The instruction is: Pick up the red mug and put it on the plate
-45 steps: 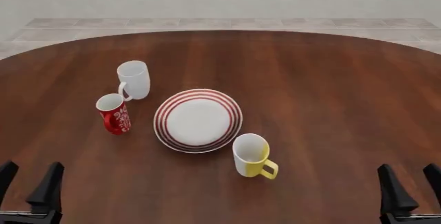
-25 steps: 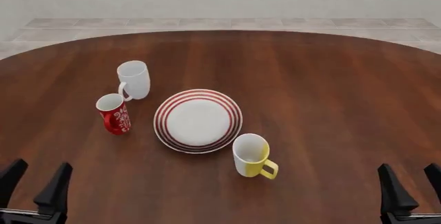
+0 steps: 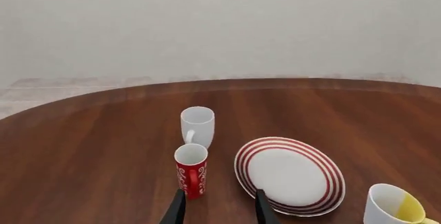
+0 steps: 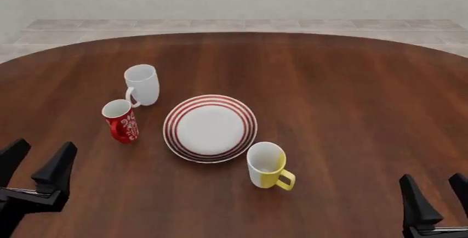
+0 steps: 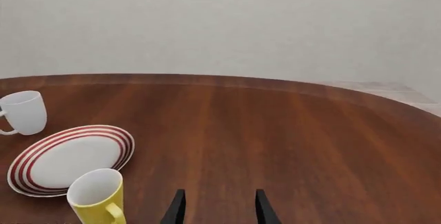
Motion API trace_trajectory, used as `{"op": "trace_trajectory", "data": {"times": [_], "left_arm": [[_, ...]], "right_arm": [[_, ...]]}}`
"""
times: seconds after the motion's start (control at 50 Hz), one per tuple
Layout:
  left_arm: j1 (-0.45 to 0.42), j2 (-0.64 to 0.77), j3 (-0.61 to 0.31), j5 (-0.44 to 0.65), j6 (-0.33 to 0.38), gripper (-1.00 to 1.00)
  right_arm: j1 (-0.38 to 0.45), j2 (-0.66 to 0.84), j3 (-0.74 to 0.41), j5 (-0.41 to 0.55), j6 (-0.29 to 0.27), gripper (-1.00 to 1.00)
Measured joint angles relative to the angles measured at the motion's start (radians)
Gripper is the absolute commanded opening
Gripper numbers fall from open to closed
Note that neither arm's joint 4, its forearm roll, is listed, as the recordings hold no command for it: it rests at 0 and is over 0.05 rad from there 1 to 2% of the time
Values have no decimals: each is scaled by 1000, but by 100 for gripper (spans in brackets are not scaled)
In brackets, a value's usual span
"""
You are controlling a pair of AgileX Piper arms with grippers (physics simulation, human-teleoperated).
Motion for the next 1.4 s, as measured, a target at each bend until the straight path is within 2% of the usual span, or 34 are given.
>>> {"op": "trace_trajectory", "data": {"times": [0.28,0.56,0.96,1.4], "left_arm": [[29,288,-138,-92,-48,100],[26,532,-228,-151,-153,100],[89,706,-260,-208,-201,100],[91,884,-258,-303,-205,100]], "right_arm": [[1,6,4,-7,-5,100],[1,5,5,-7,-8,100],[4,6,5,-7,-14,100],[4,7,3,-7,-13,100]]}}
